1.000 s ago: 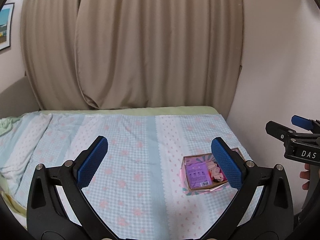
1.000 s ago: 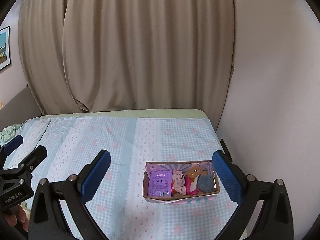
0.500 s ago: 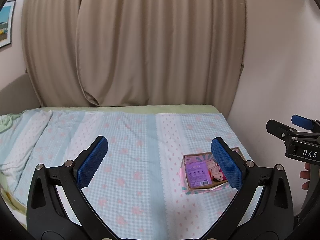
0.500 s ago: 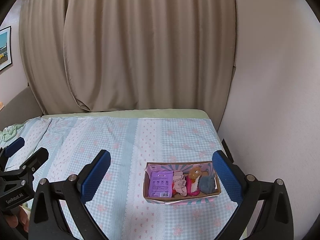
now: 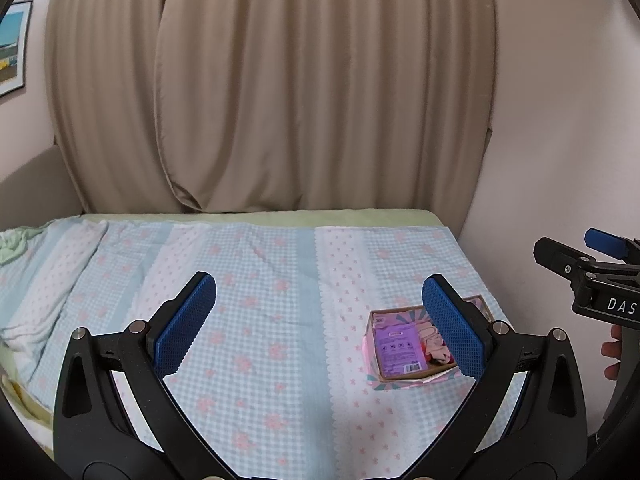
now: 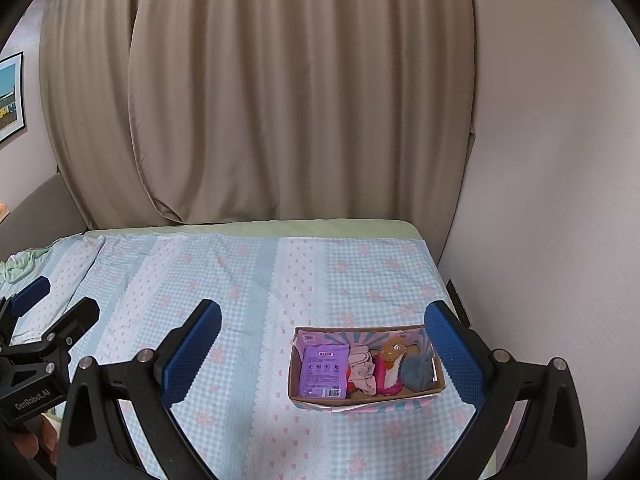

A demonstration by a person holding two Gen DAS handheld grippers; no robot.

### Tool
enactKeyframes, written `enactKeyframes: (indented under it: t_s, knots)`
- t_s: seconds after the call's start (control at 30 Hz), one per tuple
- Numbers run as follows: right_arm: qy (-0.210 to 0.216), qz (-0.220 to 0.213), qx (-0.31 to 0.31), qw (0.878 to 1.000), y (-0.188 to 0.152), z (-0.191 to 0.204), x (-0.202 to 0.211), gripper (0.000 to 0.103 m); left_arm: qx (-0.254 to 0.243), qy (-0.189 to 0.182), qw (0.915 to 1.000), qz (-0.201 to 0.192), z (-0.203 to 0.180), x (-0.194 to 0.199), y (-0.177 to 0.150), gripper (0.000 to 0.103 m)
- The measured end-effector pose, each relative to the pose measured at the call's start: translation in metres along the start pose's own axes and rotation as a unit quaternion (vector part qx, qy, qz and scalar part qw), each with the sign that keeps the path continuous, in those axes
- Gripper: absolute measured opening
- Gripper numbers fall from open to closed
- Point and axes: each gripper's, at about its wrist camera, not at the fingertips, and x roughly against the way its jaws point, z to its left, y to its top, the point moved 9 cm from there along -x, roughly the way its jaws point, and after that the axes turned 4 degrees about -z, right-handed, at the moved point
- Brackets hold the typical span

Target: Organize soft objects

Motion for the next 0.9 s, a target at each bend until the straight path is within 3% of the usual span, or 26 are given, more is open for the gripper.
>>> enactKeyframes:
  t_s: [0.3, 0.9]
  knots:
    - [0.002, 0.000, 0.000, 1.000, -0.001, -0.001, -0.002, 0.101, 0.001, 0.000, 1.0000, -0.001, 0.002, -0.002, 0.001, 0.103]
    - [-0.001, 0.003, 0.004, 1.000, 0.000, 0.003, -0.007, 0.101, 0.004, 0.009, 0.9989, -0.046, 0.012, -0.003, 0.015, 0.103]
